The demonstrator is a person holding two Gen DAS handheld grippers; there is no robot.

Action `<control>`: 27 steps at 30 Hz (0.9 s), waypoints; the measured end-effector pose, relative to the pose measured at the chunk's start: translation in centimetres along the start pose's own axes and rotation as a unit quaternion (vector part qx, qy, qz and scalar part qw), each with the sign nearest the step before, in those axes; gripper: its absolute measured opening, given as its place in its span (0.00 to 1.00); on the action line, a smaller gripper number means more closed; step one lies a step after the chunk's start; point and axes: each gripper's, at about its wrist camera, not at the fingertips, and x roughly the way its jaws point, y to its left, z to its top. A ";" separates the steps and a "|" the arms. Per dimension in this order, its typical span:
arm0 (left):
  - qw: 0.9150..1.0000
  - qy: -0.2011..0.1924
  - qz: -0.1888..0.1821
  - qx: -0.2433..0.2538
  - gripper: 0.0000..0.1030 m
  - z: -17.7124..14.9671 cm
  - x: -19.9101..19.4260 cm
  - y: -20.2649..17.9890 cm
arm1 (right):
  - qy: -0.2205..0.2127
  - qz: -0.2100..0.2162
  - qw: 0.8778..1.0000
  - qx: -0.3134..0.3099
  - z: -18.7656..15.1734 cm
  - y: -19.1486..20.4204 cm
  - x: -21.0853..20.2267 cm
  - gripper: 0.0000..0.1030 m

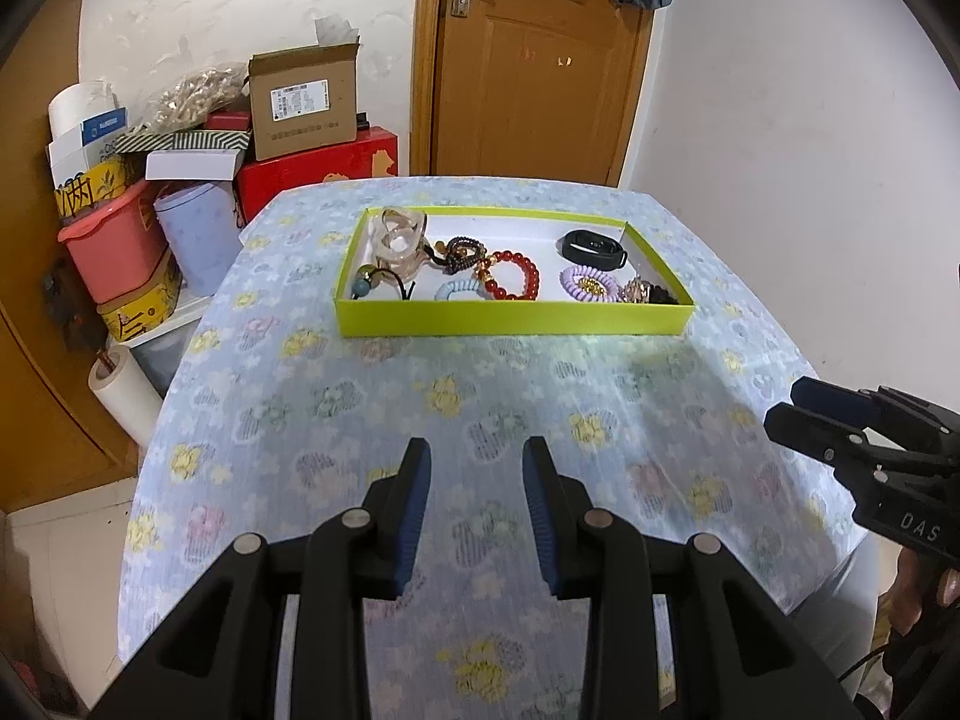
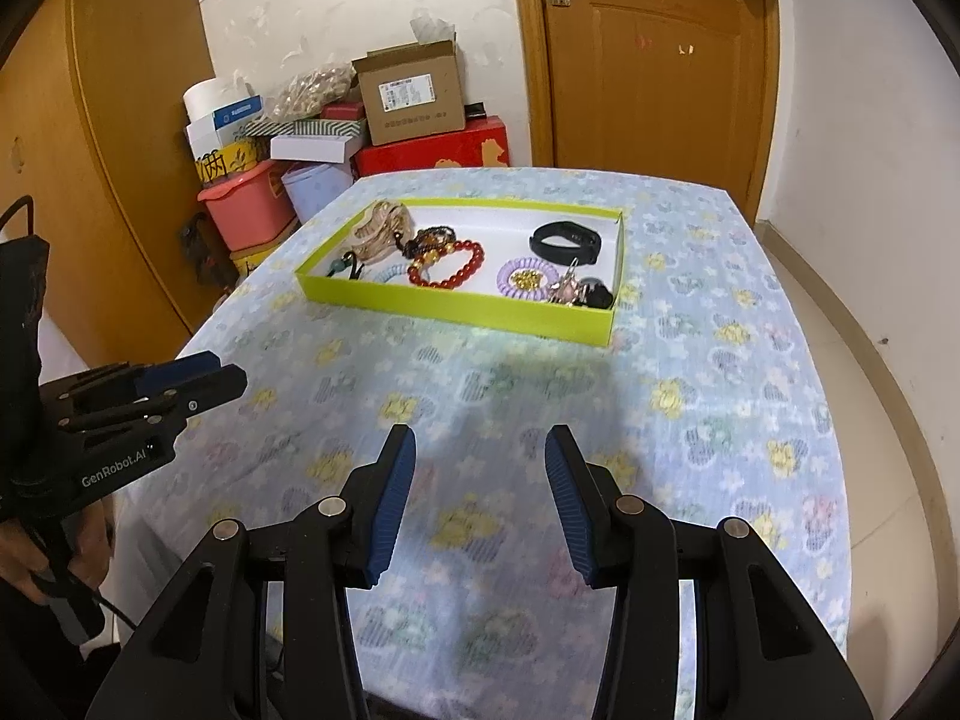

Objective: Organize jewelry

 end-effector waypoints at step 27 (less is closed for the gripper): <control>1.000 0.011 0.013 -0.012 0.32 -0.4 1.3 0.4 | 0.027 -0.004 1.000 -0.002 -0.6 0.0 1.8 0.45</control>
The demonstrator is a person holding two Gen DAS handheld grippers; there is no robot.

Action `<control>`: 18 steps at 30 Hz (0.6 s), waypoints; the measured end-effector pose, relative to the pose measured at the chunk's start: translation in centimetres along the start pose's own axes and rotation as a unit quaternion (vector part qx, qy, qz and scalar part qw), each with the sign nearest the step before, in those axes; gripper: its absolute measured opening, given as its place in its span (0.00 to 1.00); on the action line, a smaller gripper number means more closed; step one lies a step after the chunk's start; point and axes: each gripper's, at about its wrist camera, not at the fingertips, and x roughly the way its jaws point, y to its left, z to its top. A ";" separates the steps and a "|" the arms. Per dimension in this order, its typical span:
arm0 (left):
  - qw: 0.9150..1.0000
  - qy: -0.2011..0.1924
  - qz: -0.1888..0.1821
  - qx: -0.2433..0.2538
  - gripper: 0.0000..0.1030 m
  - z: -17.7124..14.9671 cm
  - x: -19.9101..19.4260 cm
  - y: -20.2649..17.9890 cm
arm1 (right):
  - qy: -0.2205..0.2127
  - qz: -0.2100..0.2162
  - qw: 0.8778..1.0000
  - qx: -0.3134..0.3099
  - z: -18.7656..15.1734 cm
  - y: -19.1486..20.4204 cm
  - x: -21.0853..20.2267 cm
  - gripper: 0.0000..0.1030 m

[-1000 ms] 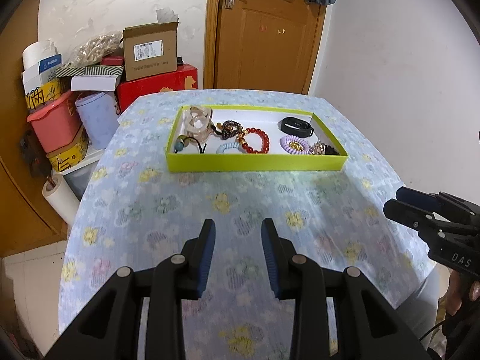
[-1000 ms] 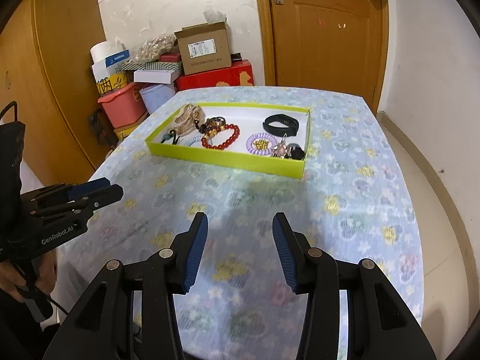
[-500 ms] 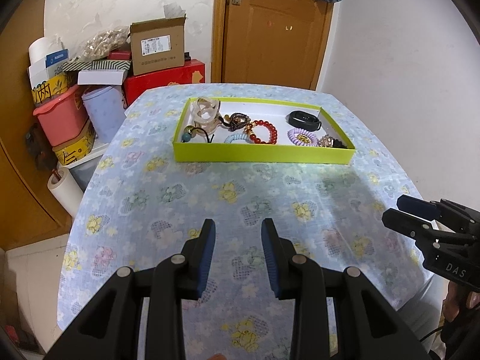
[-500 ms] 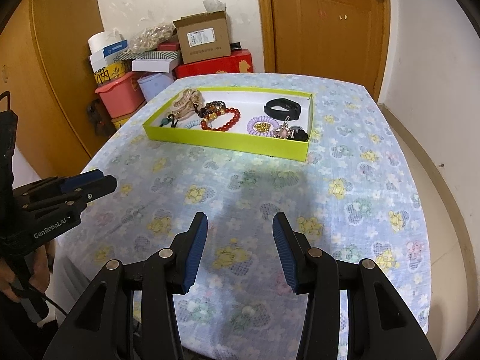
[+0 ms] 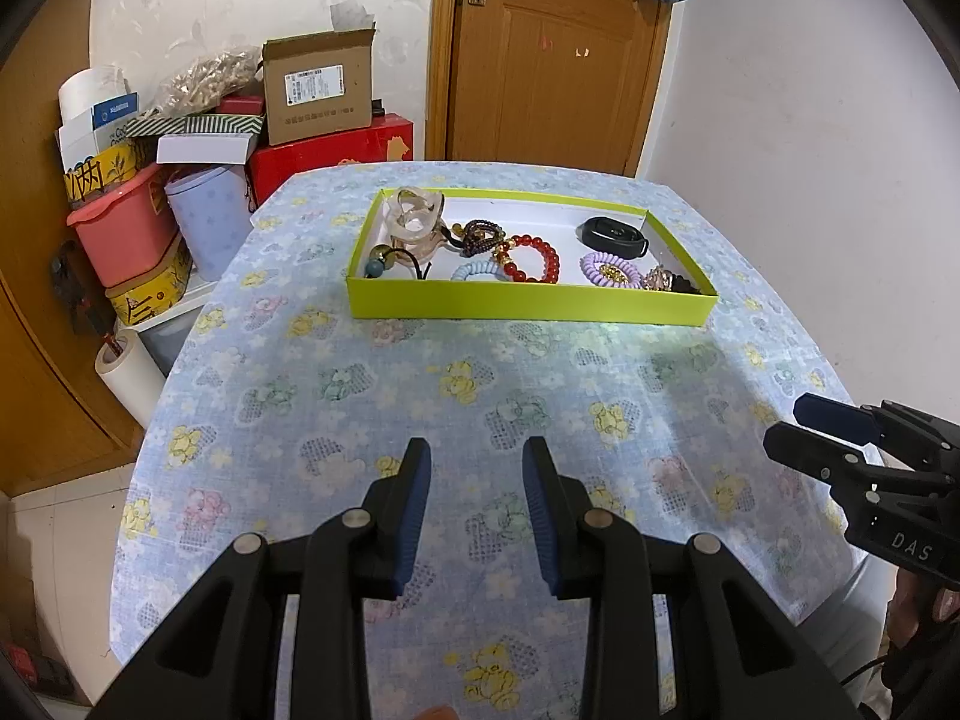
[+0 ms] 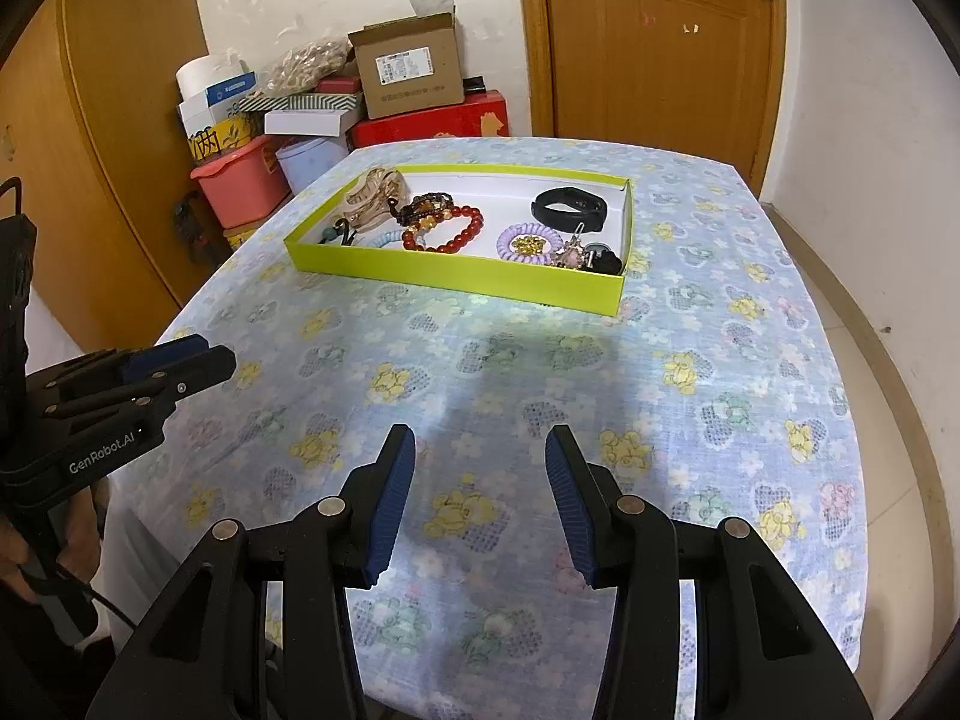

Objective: Organize jewelry

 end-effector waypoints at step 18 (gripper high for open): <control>1.000 -0.007 0.005 0.001 0.32 0.0 -0.5 -0.2 | -0.001 0.000 1.000 -0.001 0.0 0.0 -0.1 0.45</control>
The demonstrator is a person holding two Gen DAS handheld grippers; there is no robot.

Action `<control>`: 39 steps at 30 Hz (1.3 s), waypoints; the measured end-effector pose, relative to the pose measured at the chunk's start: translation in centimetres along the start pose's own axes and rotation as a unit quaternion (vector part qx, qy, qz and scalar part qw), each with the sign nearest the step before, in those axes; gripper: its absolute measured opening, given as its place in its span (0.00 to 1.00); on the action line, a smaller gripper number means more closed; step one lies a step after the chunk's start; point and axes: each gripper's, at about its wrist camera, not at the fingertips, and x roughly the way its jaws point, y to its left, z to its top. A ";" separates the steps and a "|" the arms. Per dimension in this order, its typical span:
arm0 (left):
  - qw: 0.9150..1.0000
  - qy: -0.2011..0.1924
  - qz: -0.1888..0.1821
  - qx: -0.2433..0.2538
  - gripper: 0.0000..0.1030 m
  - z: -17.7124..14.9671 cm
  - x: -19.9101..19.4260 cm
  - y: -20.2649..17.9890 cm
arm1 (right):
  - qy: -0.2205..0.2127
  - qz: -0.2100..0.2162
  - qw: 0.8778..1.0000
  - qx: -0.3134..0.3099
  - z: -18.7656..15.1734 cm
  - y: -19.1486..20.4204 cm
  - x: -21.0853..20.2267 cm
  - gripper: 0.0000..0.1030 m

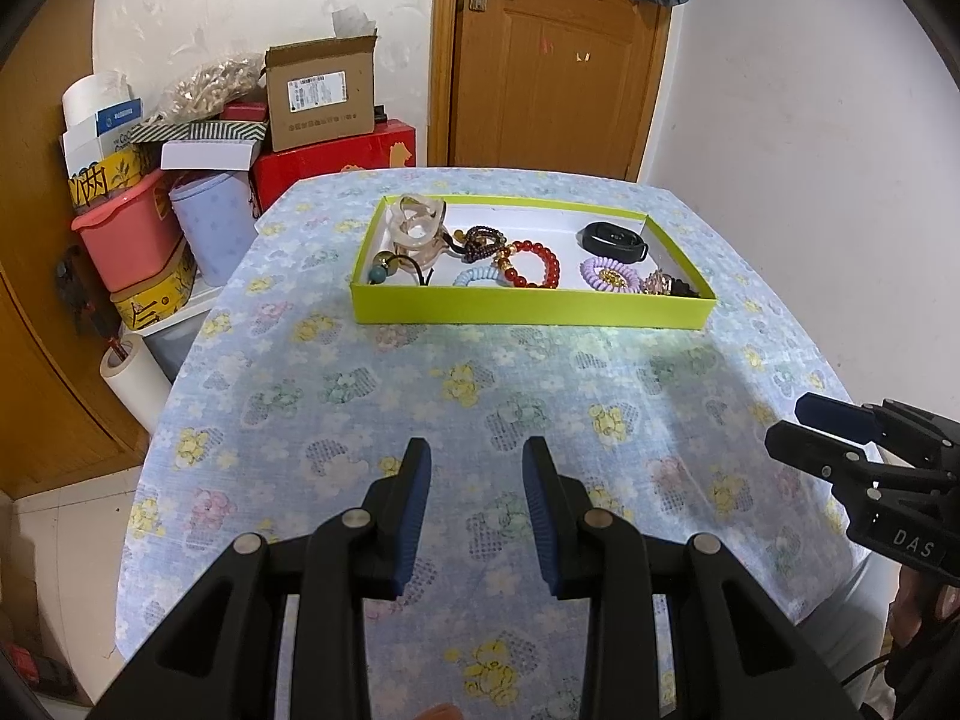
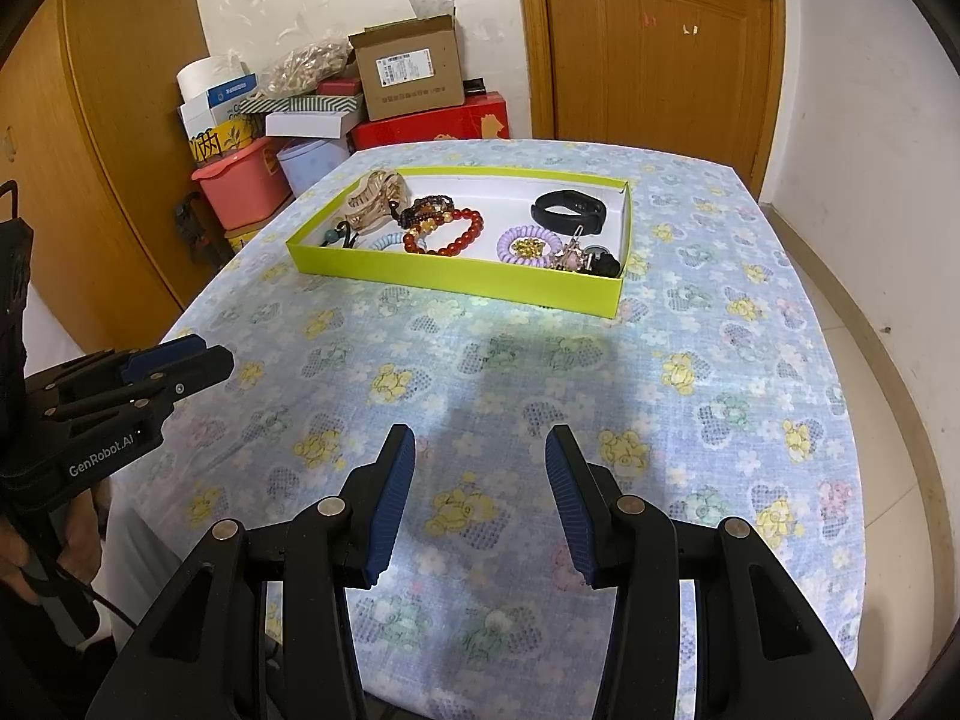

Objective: Organize jewelry

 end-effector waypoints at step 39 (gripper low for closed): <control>1.000 -0.004 0.018 0.001 0.32 -0.3 0.0 -0.1 | 0.001 0.002 1.000 0.001 -0.2 0.0 -0.1 0.45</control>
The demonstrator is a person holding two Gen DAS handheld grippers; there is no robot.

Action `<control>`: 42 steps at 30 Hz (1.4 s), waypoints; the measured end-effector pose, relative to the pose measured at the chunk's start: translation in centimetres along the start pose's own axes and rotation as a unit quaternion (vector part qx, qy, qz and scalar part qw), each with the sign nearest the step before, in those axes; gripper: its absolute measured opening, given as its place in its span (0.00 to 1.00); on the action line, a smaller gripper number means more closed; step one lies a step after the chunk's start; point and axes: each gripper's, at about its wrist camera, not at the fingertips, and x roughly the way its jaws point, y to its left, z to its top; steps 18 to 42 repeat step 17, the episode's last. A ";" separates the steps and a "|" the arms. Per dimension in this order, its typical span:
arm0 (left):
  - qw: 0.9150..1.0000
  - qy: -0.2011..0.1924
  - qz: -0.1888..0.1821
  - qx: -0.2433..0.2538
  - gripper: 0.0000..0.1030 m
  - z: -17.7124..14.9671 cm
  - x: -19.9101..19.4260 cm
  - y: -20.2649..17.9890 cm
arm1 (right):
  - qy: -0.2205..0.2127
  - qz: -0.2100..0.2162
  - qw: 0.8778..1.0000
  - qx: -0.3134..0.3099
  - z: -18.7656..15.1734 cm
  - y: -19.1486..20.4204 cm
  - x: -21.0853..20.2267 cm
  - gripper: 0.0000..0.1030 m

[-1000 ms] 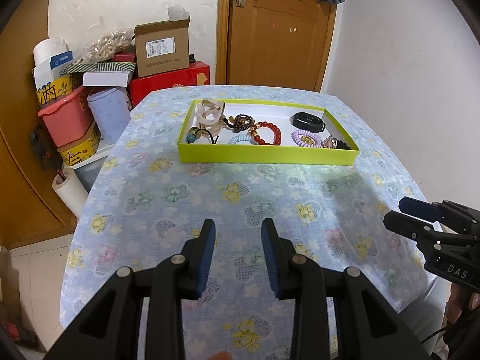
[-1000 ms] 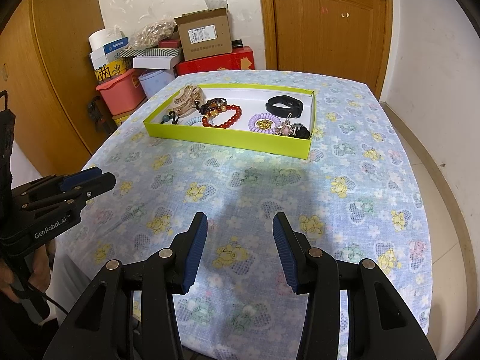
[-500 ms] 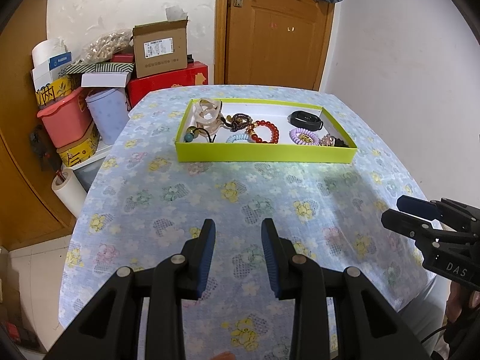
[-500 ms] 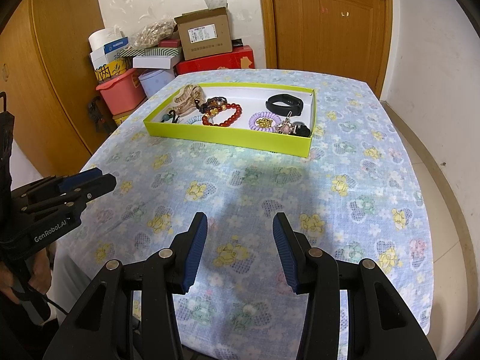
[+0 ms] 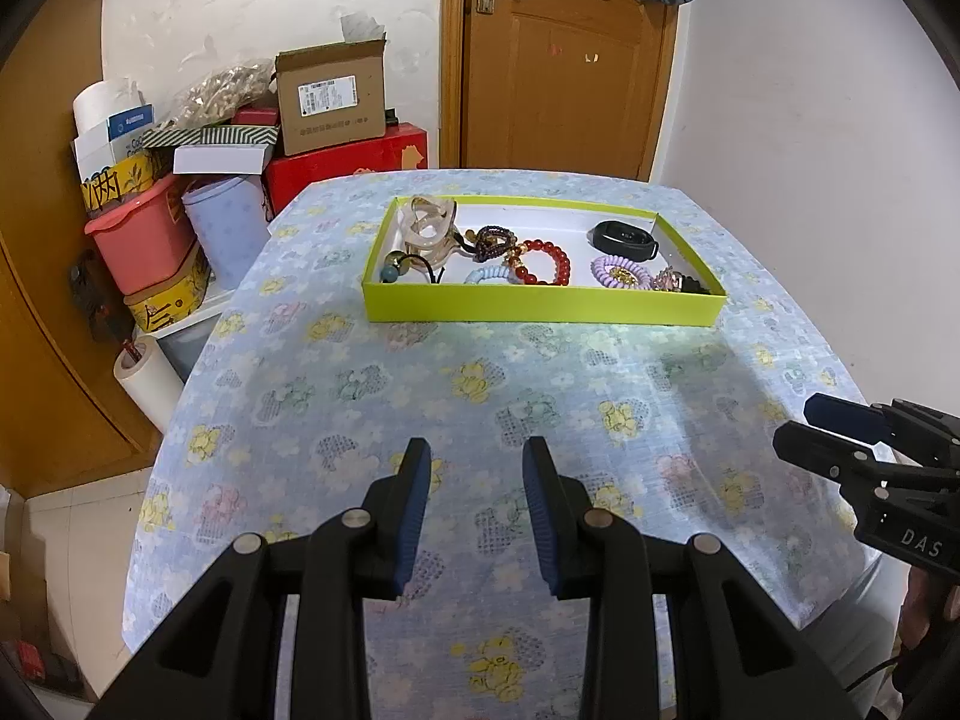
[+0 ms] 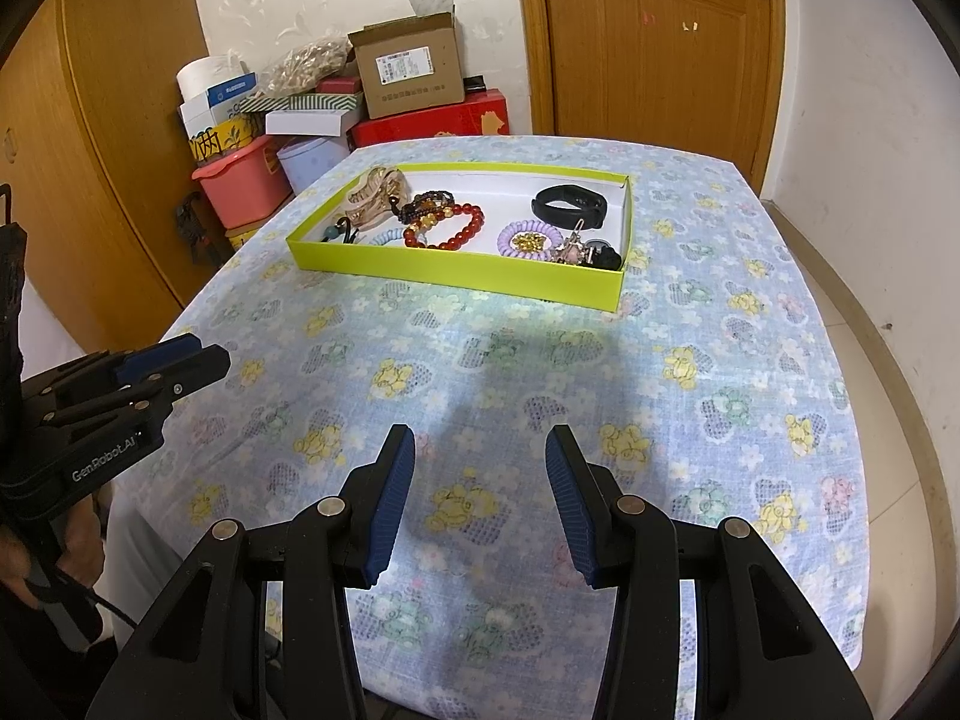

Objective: Organize jewelry

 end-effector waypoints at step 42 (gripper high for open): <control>1.000 0.003 -0.001 0.000 0.32 -0.2 0.2 0.1 | 0.001 0.001 1.000 0.001 -0.3 0.1 0.1 0.45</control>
